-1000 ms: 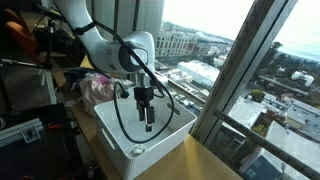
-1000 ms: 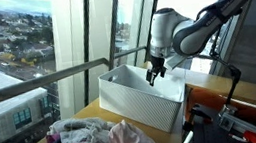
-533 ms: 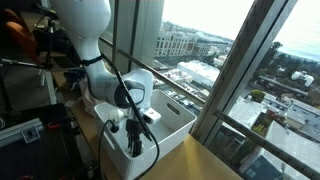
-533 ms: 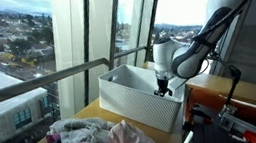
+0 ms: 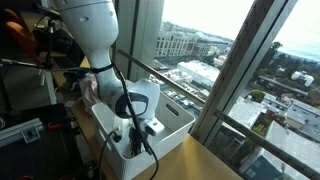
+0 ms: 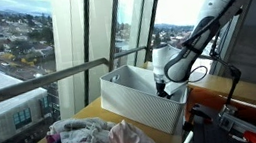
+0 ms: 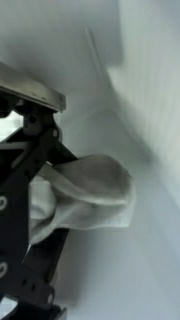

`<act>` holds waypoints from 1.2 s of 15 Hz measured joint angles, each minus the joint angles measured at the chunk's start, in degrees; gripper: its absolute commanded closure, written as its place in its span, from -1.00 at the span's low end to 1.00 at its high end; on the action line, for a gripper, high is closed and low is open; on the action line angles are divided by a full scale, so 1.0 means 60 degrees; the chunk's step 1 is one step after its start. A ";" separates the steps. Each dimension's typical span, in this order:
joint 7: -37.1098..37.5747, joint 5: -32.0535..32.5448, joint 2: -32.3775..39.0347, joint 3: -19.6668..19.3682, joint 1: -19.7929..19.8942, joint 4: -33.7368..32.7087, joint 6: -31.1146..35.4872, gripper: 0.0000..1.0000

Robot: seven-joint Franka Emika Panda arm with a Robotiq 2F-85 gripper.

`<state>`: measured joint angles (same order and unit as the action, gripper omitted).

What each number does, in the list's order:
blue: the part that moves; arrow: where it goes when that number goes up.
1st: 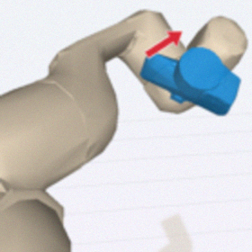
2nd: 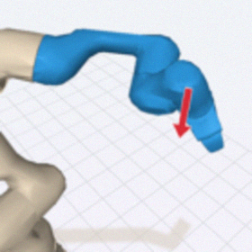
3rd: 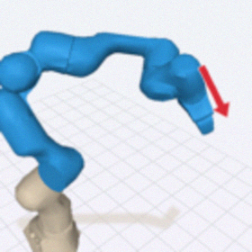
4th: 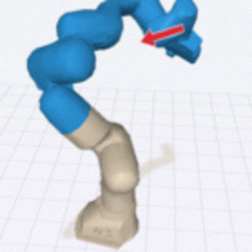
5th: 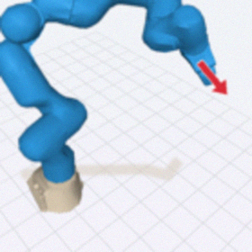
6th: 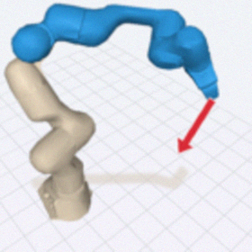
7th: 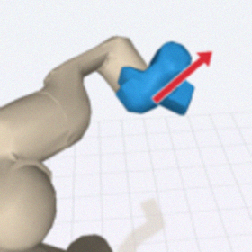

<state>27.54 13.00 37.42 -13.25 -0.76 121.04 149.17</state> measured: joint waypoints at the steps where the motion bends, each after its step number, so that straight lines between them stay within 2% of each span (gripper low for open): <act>1: -0.0199 -0.0256 -0.0086 0.0019 0.0033 -0.0014 -0.0001 0.58; 4: -0.0728 -0.0844 -0.0840 0.0318 0.0029 0.0032 -0.0171 1.00; 7: -0.1070 -0.0914 -0.2089 0.0837 -0.0307 0.0316 -0.0176 0.98; 12: -0.1508 -0.0883 -0.3935 0.1826 -0.1251 0.0674 -0.0267 0.96; 18: -0.1508 -0.0908 -0.5287 0.3612 -0.2399 0.0564 -0.1121 0.96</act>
<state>18.50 7.55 5.70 8.42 -15.16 124.42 142.45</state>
